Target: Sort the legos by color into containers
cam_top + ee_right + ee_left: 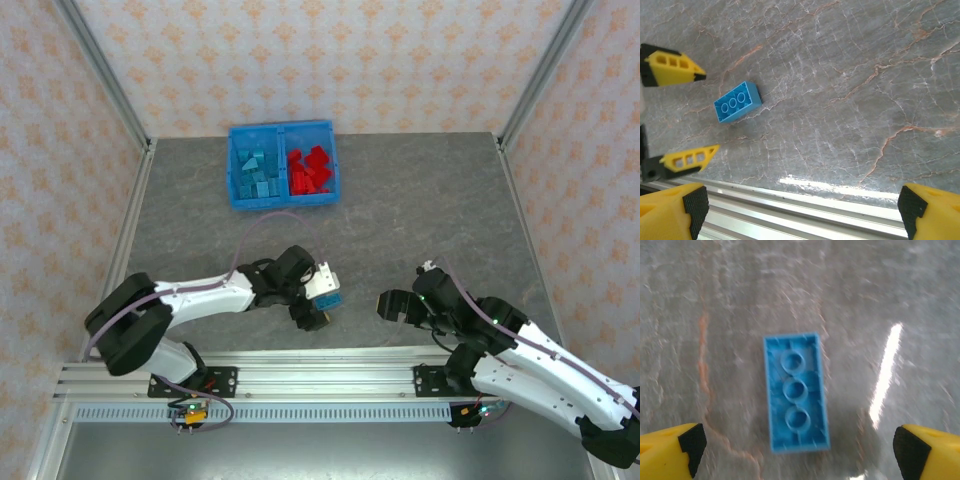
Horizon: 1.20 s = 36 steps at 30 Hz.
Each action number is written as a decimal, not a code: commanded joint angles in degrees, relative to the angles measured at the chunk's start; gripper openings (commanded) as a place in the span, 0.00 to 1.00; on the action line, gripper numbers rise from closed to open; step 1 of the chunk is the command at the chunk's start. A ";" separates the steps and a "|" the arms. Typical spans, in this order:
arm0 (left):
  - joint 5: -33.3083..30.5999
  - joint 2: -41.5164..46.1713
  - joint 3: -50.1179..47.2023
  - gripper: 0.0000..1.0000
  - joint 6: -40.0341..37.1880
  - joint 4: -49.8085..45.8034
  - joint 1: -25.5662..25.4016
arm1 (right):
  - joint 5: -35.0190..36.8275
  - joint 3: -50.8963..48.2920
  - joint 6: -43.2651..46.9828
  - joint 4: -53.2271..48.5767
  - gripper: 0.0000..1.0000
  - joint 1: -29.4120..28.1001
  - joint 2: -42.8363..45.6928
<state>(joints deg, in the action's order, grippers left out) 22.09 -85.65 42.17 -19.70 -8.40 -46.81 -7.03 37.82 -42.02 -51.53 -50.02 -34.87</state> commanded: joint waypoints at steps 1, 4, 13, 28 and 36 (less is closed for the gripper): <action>-1.07 -3.63 3.63 0.99 4.68 5.66 -0.67 | 2.26 3.11 -0.19 -2.44 0.98 -0.34 0.68; 0.23 -7.34 6.39 0.90 4.44 3.70 -1.34 | 2.85 3.44 -0.17 -2.50 0.98 -0.34 0.68; -0.94 -10.23 7.57 0.58 6.07 -0.04 -2.11 | 1.92 4.08 0.07 -4.47 0.98 -0.34 1.74; -0.72 -9.03 5.08 0.31 8.34 -4.86 -2.09 | 2.21 5.29 0.21 -6.26 0.97 -0.34 3.63; -2.44 -3.08 7.52 0.23 10.08 -5.16 0.30 | -1.27 6.88 0.87 -7.11 0.96 -0.34 3.59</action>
<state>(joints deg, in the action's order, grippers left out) 21.58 -93.30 48.31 -11.53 -12.58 -48.21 -7.16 42.50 -41.89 -57.28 -50.02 -31.64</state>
